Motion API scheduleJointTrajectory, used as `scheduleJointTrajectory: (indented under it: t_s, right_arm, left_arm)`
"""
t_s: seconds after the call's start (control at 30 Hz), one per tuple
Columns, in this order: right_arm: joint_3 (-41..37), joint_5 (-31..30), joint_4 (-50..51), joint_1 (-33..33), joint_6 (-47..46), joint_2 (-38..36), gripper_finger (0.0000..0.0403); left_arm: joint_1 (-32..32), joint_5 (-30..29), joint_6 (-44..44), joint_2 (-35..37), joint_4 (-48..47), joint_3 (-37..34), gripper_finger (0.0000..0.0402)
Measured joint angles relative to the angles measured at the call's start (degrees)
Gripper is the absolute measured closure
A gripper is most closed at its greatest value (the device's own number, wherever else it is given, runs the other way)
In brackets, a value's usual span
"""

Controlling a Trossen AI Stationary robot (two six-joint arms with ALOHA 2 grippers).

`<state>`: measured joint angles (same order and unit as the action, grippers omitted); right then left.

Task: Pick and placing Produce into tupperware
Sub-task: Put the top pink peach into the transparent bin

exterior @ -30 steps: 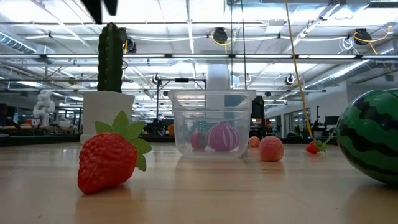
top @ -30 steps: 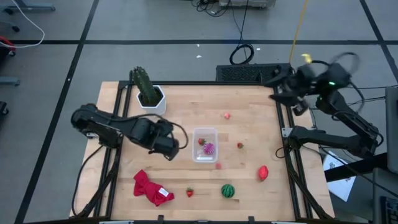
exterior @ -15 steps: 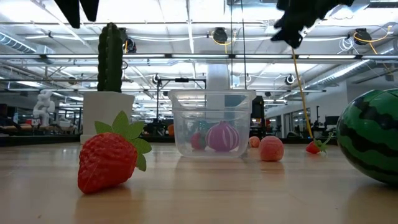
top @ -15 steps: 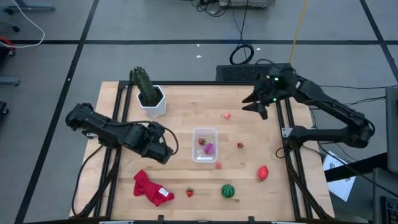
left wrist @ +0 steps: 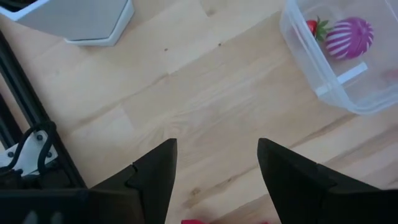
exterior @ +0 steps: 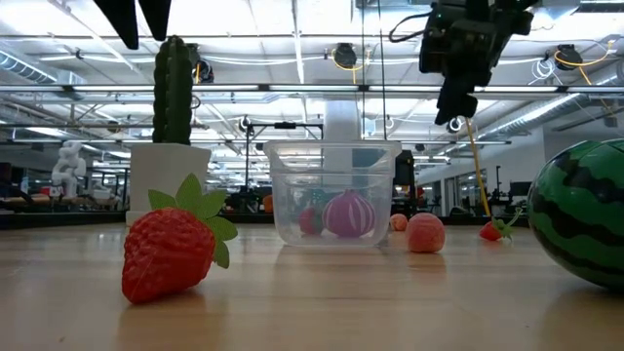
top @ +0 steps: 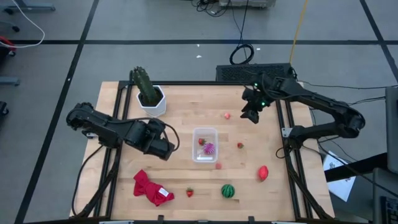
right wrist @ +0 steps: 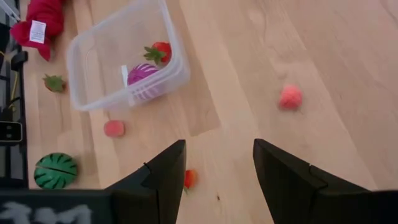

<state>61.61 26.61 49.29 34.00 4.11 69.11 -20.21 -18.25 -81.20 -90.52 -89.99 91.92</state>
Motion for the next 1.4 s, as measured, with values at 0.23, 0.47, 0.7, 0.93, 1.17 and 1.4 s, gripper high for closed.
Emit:
scheduleJointTrajectory:
  t_s: [0.23, 0.47, 0.7, 0.93, 1.17, 1.4]
  right_arm:
    - [-1.68, 0.00, -6.47, 0.00, 0.25, 0.04, 0.0224]
    - [-2.63, 0.04, -6.90, -1.14, 9.25, 0.04, 0.0224]
    - [-2.45, -16.00, -6.23, -6.85, 10.62, 2.03, 0.0224]
    - [2.78, -25.42, 4.03, -13.34, 14.06, 10.50, 0.0224]
    - [14.22, -25.52, 4.93, -16.89, 15.88, 19.94, 0.0224]
    - [19.58, -25.57, 5.26, -17.62, 20.03, 27.51, 0.0224]
  left_arm:
    - [0.65, -0.34, -0.60, 0.00, -0.01, 0.00, 0.0171]
    - [2.36, -0.38, -0.57, 0.00, -0.01, 0.00, 0.0172]
    - [4.43, -0.38, -0.14, 0.00, 0.00, 0.00, 0.0172]
    - [5.29, -0.38, 0.04, -0.02, 0.01, 0.00, 0.0171]
    - [5.29, -0.28, 0.02, -0.02, 0.01, 0.02, 0.0172]
    - [4.51, 0.11, 0.03, -0.02, 0.03, 0.02, 0.0172]
